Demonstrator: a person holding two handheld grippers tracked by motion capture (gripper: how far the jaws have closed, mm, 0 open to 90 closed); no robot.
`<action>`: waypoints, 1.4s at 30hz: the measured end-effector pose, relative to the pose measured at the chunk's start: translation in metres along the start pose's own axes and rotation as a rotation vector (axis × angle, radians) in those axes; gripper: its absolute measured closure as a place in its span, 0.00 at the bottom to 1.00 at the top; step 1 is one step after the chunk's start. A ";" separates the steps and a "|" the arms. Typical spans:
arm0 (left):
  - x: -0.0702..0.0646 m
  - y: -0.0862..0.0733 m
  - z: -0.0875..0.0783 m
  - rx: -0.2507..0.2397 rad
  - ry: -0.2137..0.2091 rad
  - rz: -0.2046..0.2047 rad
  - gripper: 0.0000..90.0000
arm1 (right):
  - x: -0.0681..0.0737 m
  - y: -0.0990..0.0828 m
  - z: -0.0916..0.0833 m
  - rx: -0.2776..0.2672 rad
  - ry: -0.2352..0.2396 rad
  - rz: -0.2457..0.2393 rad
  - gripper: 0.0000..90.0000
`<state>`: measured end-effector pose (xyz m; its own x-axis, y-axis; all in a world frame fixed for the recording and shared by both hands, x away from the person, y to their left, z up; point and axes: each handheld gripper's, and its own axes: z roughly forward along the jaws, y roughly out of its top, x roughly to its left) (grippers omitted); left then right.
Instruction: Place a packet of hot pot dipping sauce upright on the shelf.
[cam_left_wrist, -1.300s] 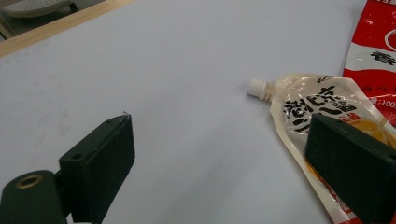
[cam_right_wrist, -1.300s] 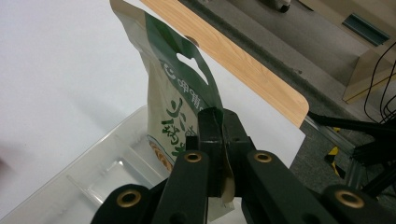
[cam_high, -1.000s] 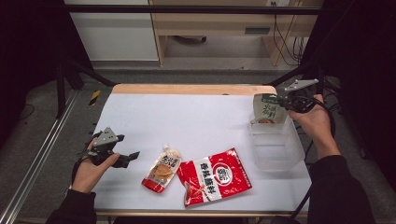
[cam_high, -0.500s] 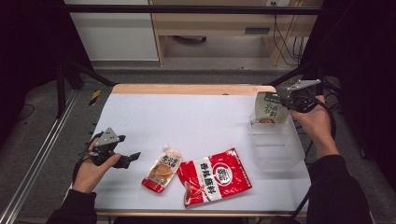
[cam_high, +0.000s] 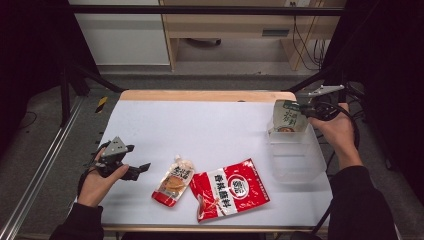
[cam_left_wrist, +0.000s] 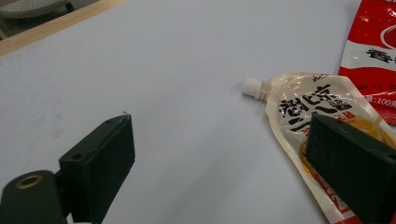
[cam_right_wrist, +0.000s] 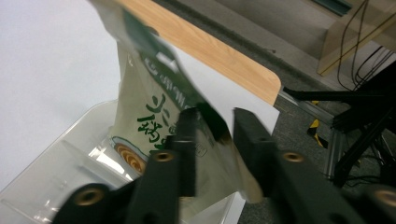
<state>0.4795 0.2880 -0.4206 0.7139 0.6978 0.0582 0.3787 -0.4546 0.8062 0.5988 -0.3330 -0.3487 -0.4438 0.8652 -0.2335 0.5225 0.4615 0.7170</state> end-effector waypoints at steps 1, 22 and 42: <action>0.000 0.000 0.000 -0.001 -0.001 0.000 0.09 | 0.000 -0.001 -0.001 -0.007 -0.008 0.005 0.71; -0.001 0.002 -0.003 -0.011 -0.002 0.004 0.09 | 0.011 -0.010 -0.008 -0.030 -0.041 0.028 0.30; -0.008 0.002 0.000 -0.007 -0.009 0.020 0.09 | 0.043 -0.003 -0.066 -0.176 -0.060 0.007 0.17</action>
<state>0.4747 0.2817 -0.4190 0.7265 0.6836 0.0696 0.3600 -0.4649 0.8089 0.5299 -0.3098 -0.3179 -0.3940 0.8806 -0.2633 0.3871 0.4188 0.8214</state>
